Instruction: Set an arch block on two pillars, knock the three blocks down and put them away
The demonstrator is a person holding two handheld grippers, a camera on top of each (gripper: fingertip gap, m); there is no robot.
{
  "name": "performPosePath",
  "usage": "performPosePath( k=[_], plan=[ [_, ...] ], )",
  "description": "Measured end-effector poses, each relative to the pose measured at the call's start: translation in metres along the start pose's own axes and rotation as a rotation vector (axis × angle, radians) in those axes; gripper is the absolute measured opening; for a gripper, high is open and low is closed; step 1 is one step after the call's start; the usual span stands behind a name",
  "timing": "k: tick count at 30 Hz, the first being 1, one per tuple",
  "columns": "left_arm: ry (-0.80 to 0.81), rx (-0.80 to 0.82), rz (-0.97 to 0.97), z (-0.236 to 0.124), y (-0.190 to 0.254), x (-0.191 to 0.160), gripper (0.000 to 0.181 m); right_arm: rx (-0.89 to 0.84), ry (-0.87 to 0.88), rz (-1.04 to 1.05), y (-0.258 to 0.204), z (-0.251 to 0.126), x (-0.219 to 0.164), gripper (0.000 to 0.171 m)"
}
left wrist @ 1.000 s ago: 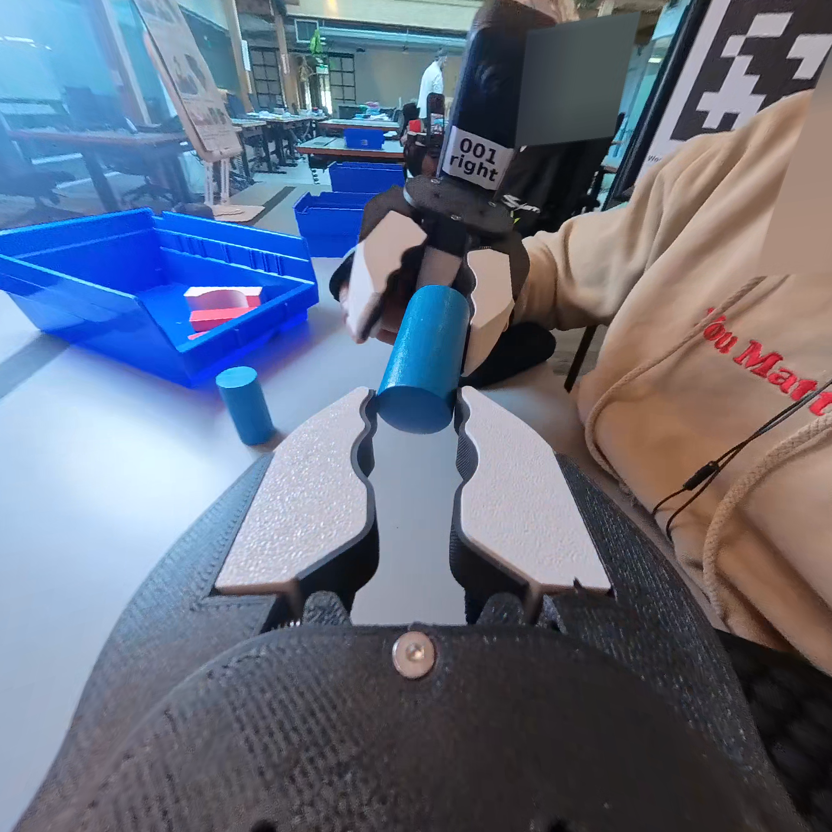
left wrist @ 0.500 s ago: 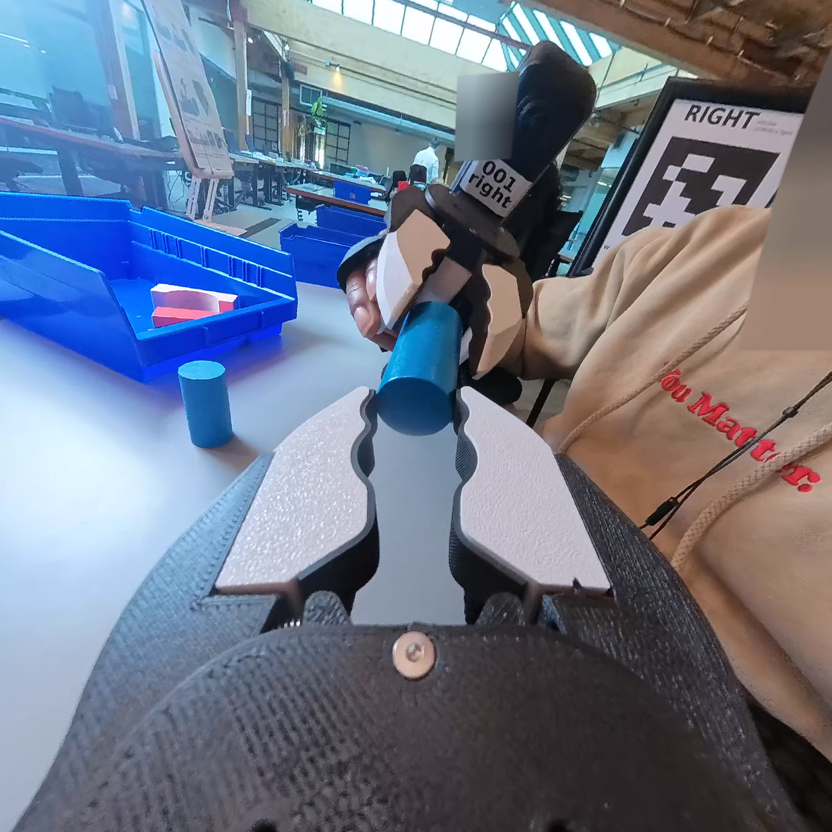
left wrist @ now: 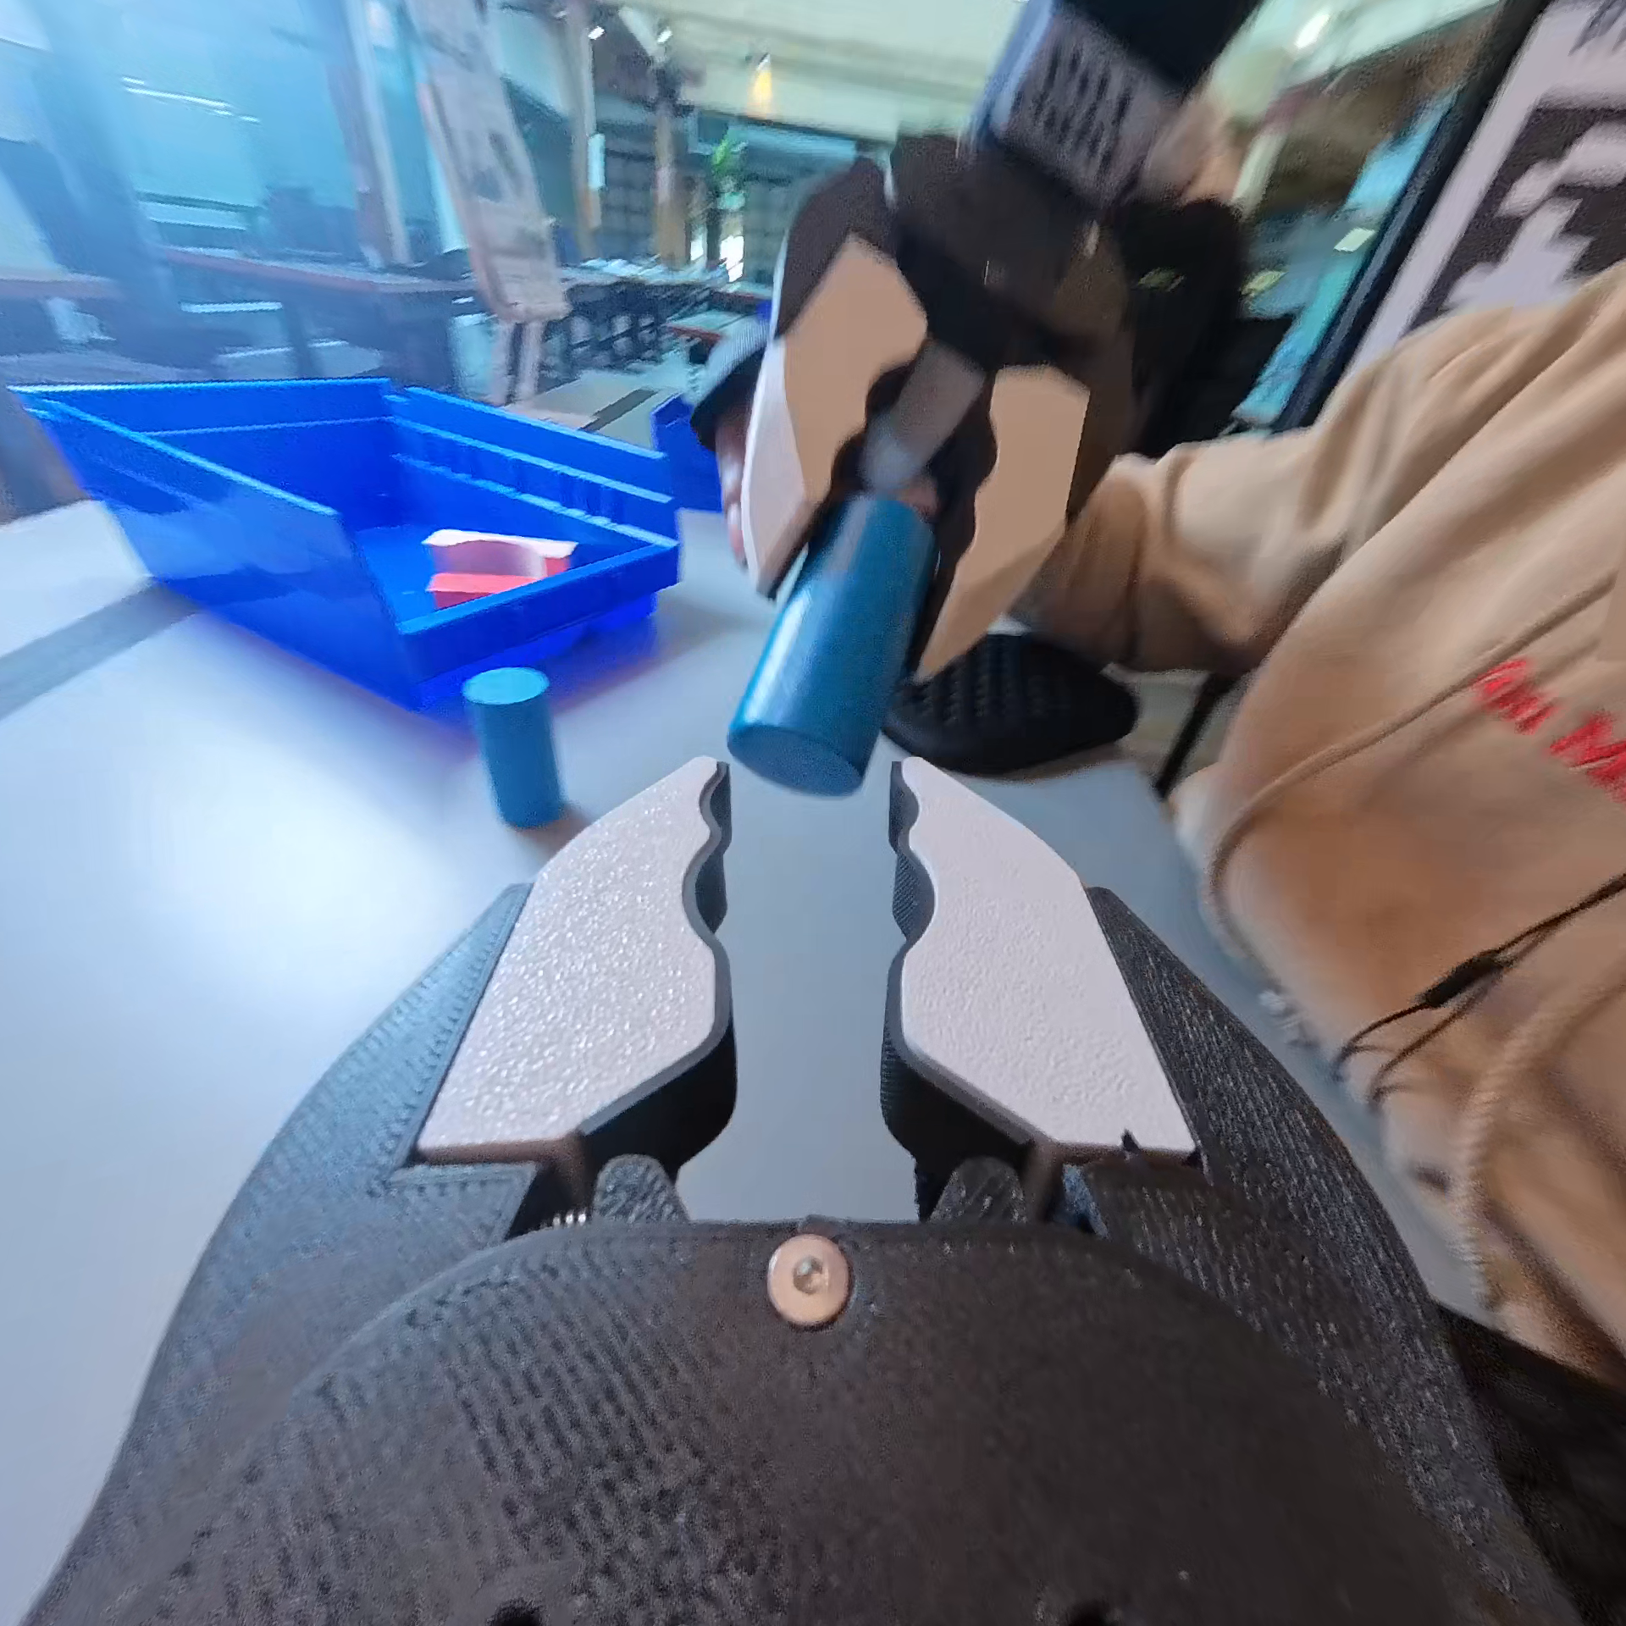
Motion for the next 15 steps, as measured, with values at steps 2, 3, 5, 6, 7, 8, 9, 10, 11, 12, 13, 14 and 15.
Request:
performPosePath(
  k=[2, 3, 5, 6, 7, 8, 9, 10, 11, 12, 13, 14, 15],
  plan=[
    [-0.043, 0.092, 0.062, -0.003, -0.006, -0.005, 0.039, 0.039, -0.141, 0.012, 0.019, -0.003, 0.0, 0.034],
    [-0.065, 0.144, 0.077, -0.006, -0.01, -0.007, 0.04, 0.049, -0.209, 0.014, 0.032, -0.002, -0.001, 0.034],
    [-0.089, 0.237, 0.097, -0.012, -0.019, -0.011, 0.04, 0.118, -0.351, 0.032, 0.053, 0.004, -0.006, 0.034],
    [-0.093, 0.271, 0.105, -0.016, -0.022, -0.012, 0.04, 0.148, -0.403, 0.047, 0.063, 0.01, -0.009, 0.034],
    [-0.102, 0.304, 0.106, -0.019, -0.025, -0.014, 0.04, 0.182, -0.46, 0.068, 0.072, 0.018, -0.013, 0.034],
    [-0.109, 0.323, 0.107, -0.022, -0.028, -0.014, 0.04, 0.211, -0.516, 0.08, 0.08, 0.027, -0.019, 0.034],
    [-0.109, 0.332, 0.111, -0.024, -0.028, -0.014, 0.039, 0.233, -0.564, 0.082, 0.087, 0.036, -0.025, 0.034],
    [-0.111, 0.345, 0.117, -0.026, -0.029, -0.014, 0.038, 0.258, -0.612, 0.091, 0.091, 0.046, -0.033, 0.034],
    [-0.115, 0.359, 0.13, -0.028, -0.029, -0.014, 0.038, 0.282, -0.649, 0.105, 0.094, 0.055, -0.04, 0.034],
    [-0.122, 0.366, 0.147, -0.03, -0.028, -0.014, 0.038, 0.309, -0.675, 0.118, 0.096, 0.064, -0.047, 0.034],
    [-0.128, 0.372, 0.165, -0.031, -0.027, -0.015, 0.037, 0.335, -0.693, 0.131, 0.096, 0.071, -0.053, 0.034],
    [-0.134, 0.38, 0.18, -0.032, -0.027, -0.015, 0.037, 0.353, -0.705, 0.141, 0.096, 0.077, -0.058, 0.034],
    [-0.142, 0.381, 0.193, -0.032, -0.026, -0.017, 0.037, 0.367, -0.713, 0.149, 0.095, 0.082, -0.062, 0.034]
  ],
)
Point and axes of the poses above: each gripper's, where its closed fingertips meet, z out along the fingers, x out of its top, y = z × x across the jaws, the point moved 5 cm from there along -z, back along the fingers, and after that the axes turned 10 degrees about x, right-handed, at the moved point
